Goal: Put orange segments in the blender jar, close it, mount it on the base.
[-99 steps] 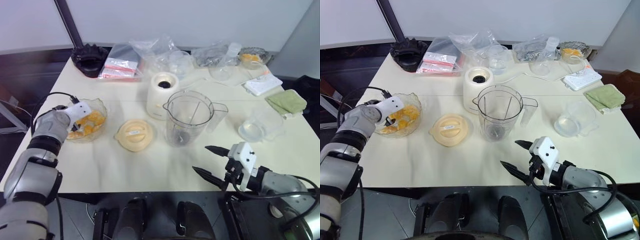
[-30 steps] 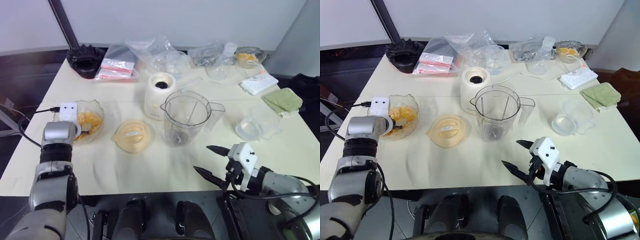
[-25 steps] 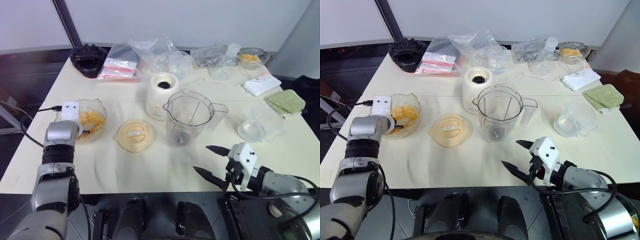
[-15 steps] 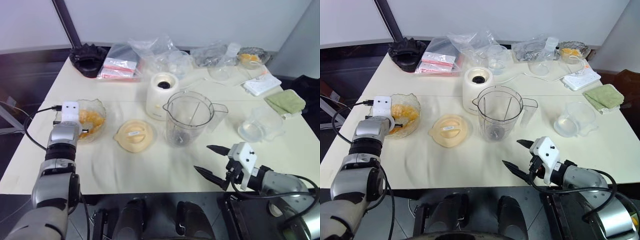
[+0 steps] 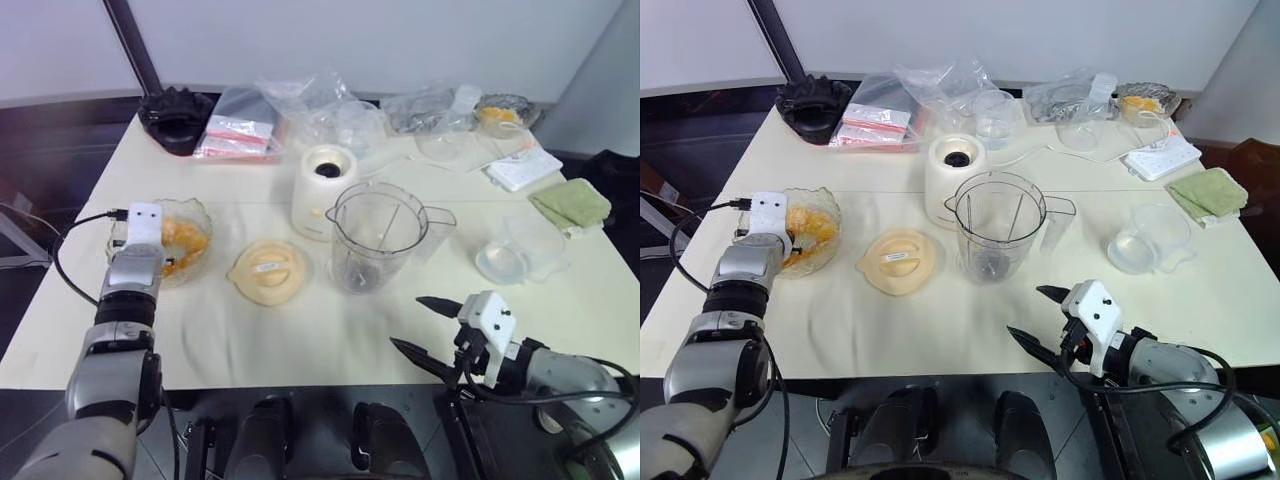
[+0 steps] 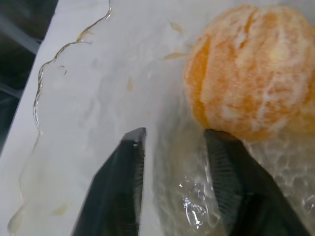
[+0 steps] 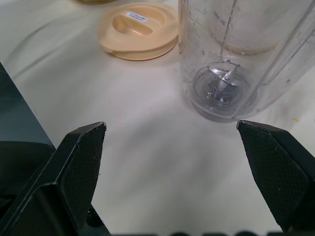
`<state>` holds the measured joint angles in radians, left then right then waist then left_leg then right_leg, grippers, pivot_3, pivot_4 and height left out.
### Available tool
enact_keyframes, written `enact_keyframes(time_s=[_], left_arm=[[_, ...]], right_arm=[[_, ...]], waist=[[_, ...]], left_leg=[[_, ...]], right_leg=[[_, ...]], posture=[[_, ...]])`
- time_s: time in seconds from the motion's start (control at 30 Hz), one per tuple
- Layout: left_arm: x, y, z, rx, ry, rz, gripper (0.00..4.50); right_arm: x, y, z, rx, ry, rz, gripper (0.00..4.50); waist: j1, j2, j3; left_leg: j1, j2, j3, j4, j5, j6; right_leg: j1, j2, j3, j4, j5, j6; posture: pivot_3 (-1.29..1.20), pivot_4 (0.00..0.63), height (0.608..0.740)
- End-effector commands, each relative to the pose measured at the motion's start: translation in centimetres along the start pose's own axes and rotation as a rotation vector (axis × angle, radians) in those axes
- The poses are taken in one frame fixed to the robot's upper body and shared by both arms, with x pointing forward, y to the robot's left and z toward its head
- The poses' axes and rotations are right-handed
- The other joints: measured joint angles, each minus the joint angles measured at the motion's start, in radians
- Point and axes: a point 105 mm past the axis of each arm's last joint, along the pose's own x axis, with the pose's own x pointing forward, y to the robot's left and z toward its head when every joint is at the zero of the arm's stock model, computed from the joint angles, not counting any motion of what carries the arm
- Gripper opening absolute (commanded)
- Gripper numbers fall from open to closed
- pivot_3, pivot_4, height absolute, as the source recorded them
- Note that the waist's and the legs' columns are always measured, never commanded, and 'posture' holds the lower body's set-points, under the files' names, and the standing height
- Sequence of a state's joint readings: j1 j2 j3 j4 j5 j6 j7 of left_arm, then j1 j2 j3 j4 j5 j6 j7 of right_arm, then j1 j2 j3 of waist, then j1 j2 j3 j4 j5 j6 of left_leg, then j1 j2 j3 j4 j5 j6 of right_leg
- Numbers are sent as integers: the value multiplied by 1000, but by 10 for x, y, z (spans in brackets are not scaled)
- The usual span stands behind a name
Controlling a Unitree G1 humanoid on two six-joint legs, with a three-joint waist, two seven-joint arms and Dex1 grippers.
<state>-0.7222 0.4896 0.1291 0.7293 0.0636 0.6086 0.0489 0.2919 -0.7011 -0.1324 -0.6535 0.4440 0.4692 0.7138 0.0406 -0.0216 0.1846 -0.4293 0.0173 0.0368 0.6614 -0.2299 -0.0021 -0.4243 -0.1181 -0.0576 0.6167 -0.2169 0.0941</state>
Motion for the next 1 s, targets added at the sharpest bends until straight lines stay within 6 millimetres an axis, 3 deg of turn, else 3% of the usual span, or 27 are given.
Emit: enact_keyframes(time_s=[0.03, 0.23, 0.57, 1.0], left_arm=[[-5, 6, 21, 22, -80, 37, 1684], [-3, -7, 39, 12, -172, -22, 1684], [-1, -9, 43, 46, -228, -30, 1684], [-12, -51, 44, 97, -325, -213, 1684]], right_arm=[[-2, -2, 7, -34, -30, -12, 4500], [2, -1, 7, -34, -35, -6, 4500], [0, 0, 8, -29, -37, -14, 4500], [-1, 2, 7, -25, -37, -11, 4500]], waist=[[0, 0, 0], [2, -1, 1], [1, -2, 1], [3, -2, 1]], left_leg=[[0, 0, 0, 0, 0, 0], [0, 0, 0, 0, 0, 0], [-1, 0, 0, 0, 1, 2], [-2, 0, 0, 0, 1, 2]], right_leg=[[0, 0, 0, 0, 0, 0], [0, 0, 0, 0, 0, 0], [0, 0, -1, -1, 0, 0], [0, 0, -1, -2, 0, 0]], posture=[[0, 150, 740], [0, 150, 740], [0, 150, 740], [0, 150, 740]])
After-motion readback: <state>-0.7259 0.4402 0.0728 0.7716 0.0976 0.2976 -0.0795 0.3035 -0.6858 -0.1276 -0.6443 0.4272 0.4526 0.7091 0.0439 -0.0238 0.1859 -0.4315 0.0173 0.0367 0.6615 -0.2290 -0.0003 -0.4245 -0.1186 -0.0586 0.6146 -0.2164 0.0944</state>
